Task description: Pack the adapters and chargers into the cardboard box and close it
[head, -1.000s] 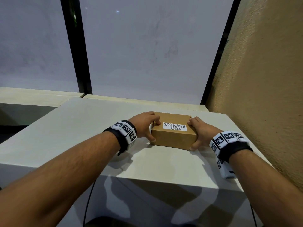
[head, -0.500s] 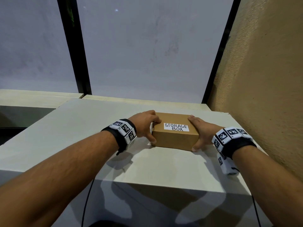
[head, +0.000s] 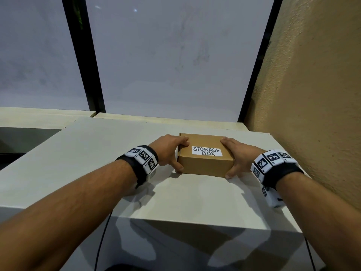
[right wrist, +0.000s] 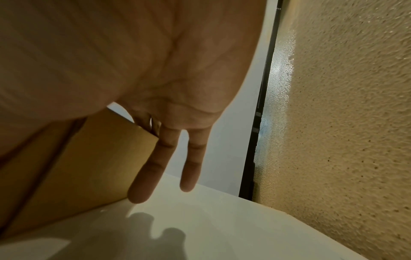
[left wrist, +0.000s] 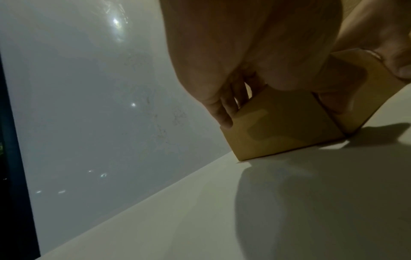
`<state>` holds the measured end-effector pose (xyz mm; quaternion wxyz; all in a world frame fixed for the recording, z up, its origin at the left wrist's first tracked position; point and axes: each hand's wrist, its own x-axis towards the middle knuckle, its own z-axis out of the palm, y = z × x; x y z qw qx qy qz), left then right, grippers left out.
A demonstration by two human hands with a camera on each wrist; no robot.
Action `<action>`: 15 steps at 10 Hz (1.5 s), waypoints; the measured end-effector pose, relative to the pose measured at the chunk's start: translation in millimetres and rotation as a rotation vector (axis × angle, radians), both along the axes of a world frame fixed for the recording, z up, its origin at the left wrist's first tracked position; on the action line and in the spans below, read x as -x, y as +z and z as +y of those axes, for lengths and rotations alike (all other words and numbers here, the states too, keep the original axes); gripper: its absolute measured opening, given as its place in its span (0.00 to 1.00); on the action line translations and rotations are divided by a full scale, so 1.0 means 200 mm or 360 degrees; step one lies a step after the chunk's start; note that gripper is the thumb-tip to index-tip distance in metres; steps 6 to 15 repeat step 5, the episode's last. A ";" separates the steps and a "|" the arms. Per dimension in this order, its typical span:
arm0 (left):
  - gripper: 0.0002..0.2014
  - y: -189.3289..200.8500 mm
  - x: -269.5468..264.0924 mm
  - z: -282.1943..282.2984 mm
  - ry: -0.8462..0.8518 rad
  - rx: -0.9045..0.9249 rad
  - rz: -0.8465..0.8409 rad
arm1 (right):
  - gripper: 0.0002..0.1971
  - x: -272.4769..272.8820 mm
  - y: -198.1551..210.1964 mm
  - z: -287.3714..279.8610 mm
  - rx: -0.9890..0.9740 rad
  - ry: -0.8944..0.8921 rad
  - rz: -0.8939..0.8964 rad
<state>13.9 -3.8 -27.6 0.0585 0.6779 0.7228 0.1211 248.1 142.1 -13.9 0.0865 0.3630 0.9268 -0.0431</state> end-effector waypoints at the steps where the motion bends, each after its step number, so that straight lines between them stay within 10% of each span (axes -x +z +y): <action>1: 0.49 0.03 0.00 0.00 -0.0004 0.0047 0.0042 | 0.67 0.00 0.01 -0.01 -0.0036 -0.0005 -0.0018; 4: 0.31 0.20 0.21 0.16 -0.0228 0.0339 -0.0136 | 0.66 0.02 0.09 0.07 -0.0008 0.0041 -0.0388; 15: 0.33 0.28 0.32 0.24 -0.0193 0.0204 -0.0107 | 0.57 0.04 0.26 0.16 0.0168 -0.0032 -0.0337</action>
